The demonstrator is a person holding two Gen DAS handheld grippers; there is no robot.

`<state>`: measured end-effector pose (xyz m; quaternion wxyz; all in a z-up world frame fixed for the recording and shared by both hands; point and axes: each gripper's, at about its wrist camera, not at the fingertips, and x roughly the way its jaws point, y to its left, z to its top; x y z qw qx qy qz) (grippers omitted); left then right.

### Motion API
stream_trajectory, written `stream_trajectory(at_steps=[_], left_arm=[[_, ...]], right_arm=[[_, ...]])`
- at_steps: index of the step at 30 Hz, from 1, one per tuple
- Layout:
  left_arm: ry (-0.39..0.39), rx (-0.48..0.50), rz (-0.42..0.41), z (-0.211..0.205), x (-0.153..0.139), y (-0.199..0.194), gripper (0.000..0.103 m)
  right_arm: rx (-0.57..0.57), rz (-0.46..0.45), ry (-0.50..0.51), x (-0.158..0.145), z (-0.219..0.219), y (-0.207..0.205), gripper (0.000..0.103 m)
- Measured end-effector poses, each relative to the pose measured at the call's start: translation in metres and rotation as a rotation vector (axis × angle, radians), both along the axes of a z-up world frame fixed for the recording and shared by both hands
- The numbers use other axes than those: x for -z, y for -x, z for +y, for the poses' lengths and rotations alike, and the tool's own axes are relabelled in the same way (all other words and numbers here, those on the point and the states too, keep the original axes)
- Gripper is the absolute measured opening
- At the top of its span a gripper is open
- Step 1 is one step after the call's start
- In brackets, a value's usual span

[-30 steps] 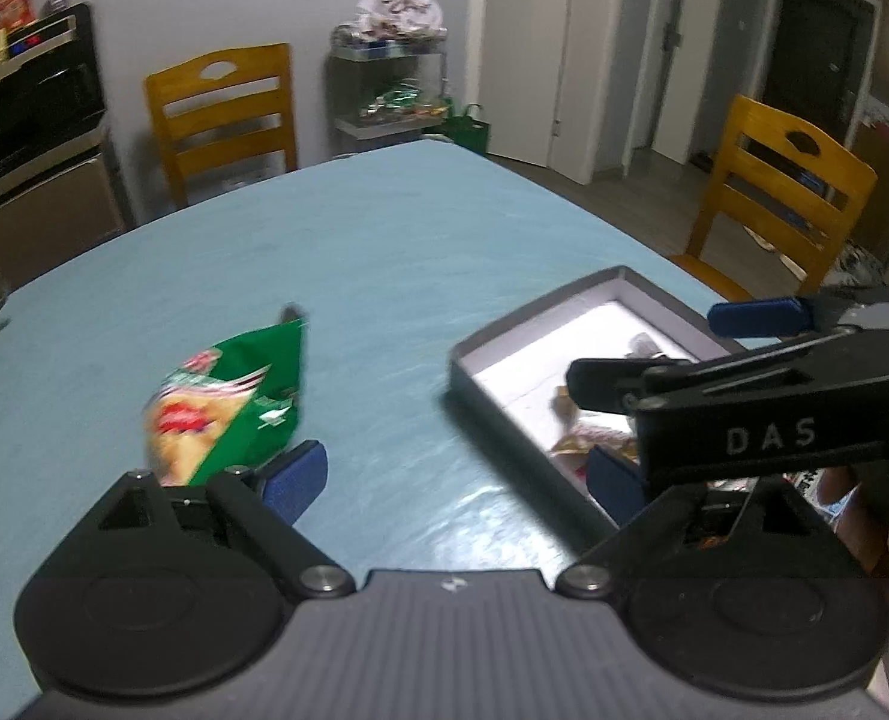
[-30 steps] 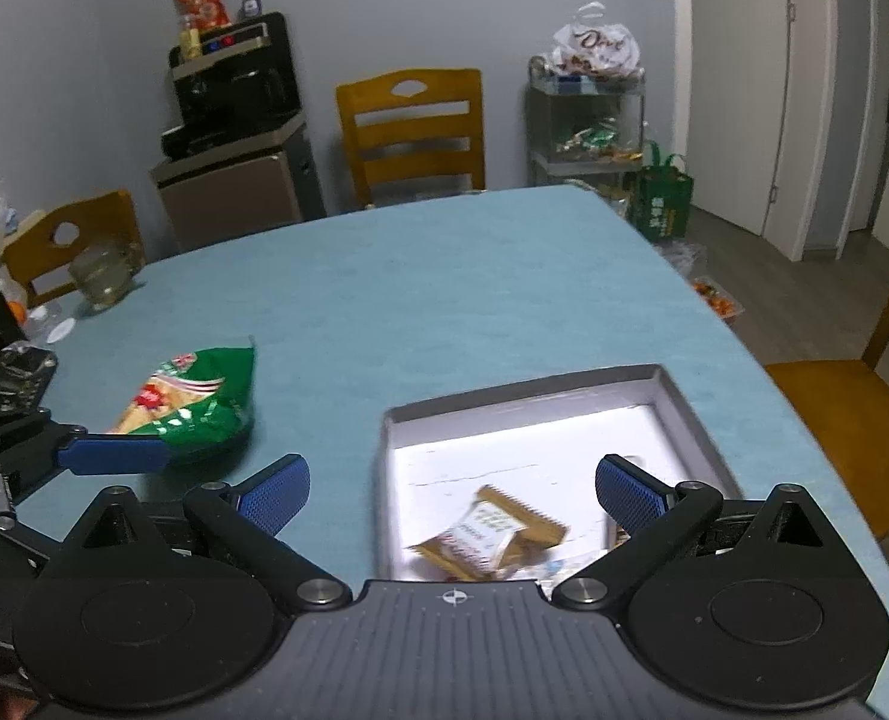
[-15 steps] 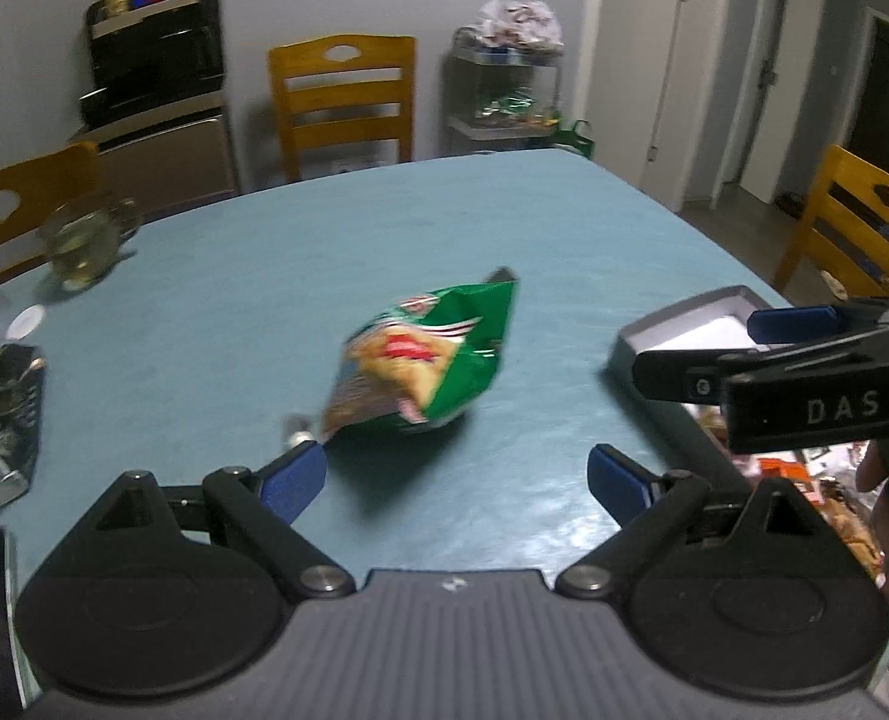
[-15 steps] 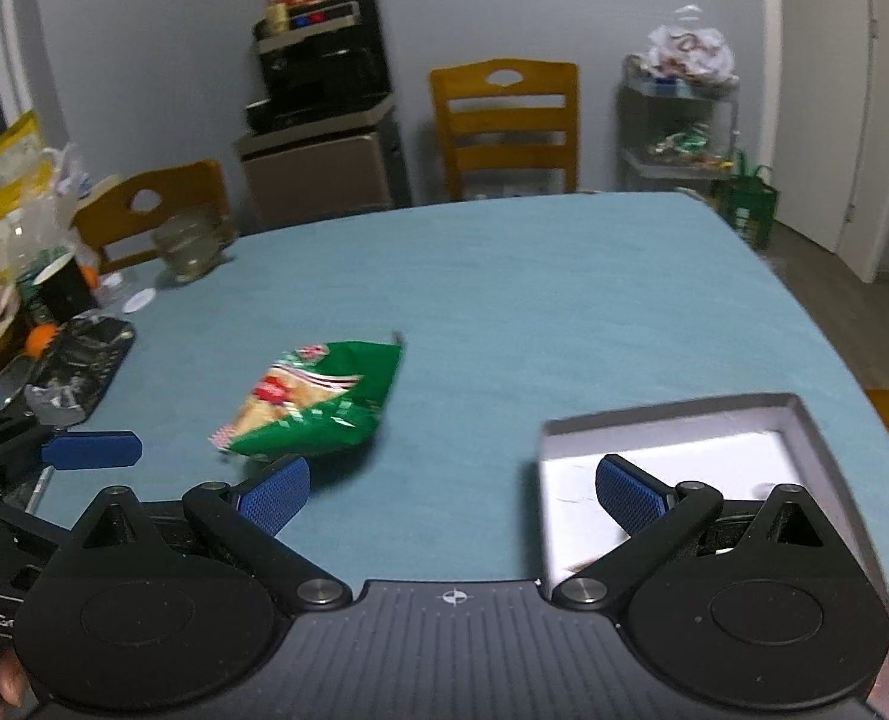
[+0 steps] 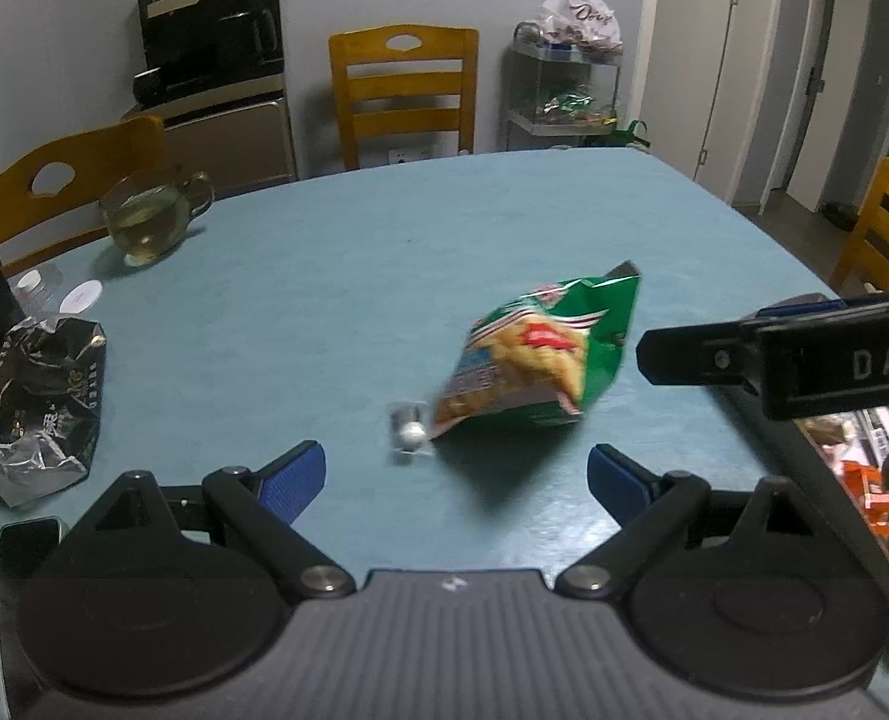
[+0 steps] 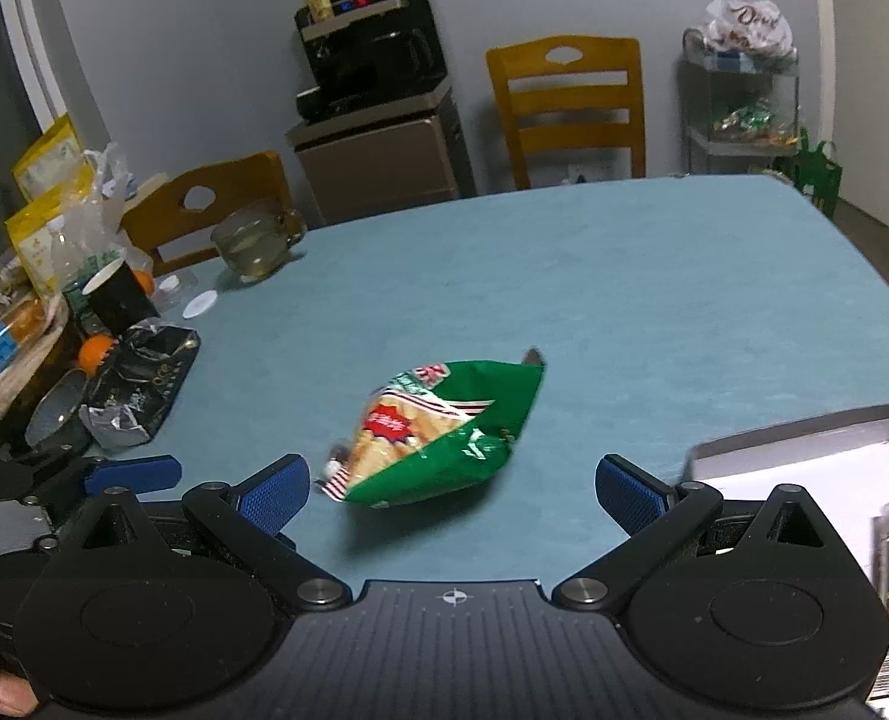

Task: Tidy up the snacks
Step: 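Grasp the green chip bag with the right tool while the left grasps the clear candy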

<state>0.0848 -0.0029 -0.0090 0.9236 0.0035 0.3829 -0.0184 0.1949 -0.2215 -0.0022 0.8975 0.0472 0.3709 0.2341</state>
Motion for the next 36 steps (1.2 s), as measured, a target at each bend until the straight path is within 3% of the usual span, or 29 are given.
stream_trajectory(at_steps=[10, 23, 29, 36], left_arm=[[0.007, -0.004, 0.023, 0.020, 0.023, -0.025, 0.095], [0.005, 0.065, 0.014, 0.022, 0.057, -0.059, 0.095], [0.028, 0.093, -0.007, 0.018, 0.069, -0.072, 0.095], [0.020, 0.109, -0.012, 0.013, 0.082, -0.086, 0.095]], right_arm=[[0.028, 0.083, -0.036, 0.016, 0.022, -0.021, 0.103], [0.196, 0.258, -0.180, 0.048, 0.026, -0.063, 0.103], [0.234, 0.303, -0.177, 0.063, 0.033, -0.076, 0.103], [0.257, 0.292, -0.145, 0.073, 0.046, -0.083, 0.103]])
